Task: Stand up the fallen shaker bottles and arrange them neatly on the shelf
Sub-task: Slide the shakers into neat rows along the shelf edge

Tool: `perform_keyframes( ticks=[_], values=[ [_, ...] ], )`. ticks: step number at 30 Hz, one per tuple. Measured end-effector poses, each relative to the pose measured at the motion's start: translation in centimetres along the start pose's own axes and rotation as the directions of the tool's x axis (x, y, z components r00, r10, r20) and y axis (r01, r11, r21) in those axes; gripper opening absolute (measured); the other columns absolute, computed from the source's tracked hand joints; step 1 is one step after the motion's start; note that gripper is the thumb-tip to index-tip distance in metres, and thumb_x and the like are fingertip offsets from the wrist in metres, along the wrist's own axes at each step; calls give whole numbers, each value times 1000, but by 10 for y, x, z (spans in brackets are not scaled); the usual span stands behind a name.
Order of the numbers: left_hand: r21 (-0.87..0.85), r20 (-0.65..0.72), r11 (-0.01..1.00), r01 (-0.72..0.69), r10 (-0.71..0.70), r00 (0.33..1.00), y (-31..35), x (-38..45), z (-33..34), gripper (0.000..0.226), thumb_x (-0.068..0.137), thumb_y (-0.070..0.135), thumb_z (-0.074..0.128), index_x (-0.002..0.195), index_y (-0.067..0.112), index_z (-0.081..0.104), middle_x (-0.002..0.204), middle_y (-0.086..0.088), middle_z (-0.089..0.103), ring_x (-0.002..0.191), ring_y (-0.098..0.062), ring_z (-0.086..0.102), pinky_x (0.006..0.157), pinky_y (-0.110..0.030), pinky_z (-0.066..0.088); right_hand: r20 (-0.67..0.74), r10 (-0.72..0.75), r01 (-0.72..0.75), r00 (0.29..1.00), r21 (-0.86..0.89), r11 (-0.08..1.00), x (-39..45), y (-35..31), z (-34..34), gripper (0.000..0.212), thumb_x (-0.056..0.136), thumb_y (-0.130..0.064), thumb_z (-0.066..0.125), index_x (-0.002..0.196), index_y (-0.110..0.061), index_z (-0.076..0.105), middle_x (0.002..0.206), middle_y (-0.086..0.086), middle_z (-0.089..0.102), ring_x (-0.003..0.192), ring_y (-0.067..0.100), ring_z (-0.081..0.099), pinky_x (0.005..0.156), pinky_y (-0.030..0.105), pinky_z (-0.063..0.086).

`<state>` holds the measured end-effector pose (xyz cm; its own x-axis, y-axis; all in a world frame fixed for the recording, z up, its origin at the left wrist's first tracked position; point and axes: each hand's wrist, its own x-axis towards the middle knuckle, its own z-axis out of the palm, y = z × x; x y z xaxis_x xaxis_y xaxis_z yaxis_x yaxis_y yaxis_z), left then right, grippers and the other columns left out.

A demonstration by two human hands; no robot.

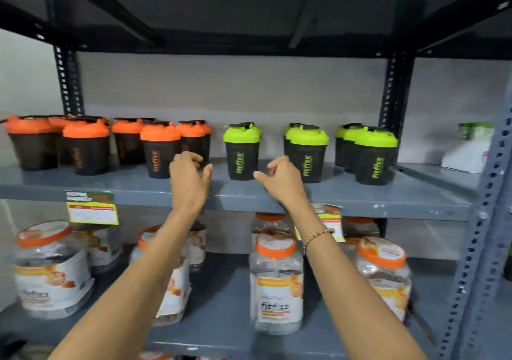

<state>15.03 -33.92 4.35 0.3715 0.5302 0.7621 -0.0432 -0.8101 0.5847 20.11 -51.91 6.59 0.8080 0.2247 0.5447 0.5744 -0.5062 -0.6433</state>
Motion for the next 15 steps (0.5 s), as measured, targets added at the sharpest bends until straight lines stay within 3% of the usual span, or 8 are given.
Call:
perform_keyframes(
  ticks=[3,5,9,12,15],
  values=[
    [146,-143,984,102,-81,986,-42,24,-31,43,82,25,72,111,1,51,117,-23,47,111,-39,42,90,-44,36,64,140,-139,988,-17,990,11,-25,28,91,77,-35,77,134,12,24,142,28,33,135,38,32,108,42,34],
    [194,-149,966,174,-146,978,-61,39,-45,54,80,32,74,115,2,47,123,-23,42,114,-41,39,90,-49,38,80,231,-230,970,-13,973,18,-35,43,107,73,-34,80,139,13,11,148,31,19,141,40,21,113,44,29],
    [123,82,975,187,-198,977,-71,55,-46,83,75,39,78,130,-4,33,134,-24,33,123,-41,36,100,-47,35,55,366,-366,929,3,930,31,-37,50,117,70,-33,83,142,11,2,152,27,12,142,40,20,115,45,26],
    [88,263,964,251,-265,928,-61,55,-35,103,66,44,83,135,-6,25,138,-23,30,128,-39,35,106,-45,34,29,382,-383,924,45,923,35,-27,48,116,68,-29,85,143,9,4,153,26,14,140,41,24,114,45,28],
    [137,305,936,324,-351,885,-55,52,-27,112,63,48,84,138,-4,19,141,-22,29,131,-39,34,107,-46,34,6,342,-342,940,35,939,31,-15,52,109,67,-29,86,139,8,13,150,26,21,137,40,29,112,47,31]
  ],
)
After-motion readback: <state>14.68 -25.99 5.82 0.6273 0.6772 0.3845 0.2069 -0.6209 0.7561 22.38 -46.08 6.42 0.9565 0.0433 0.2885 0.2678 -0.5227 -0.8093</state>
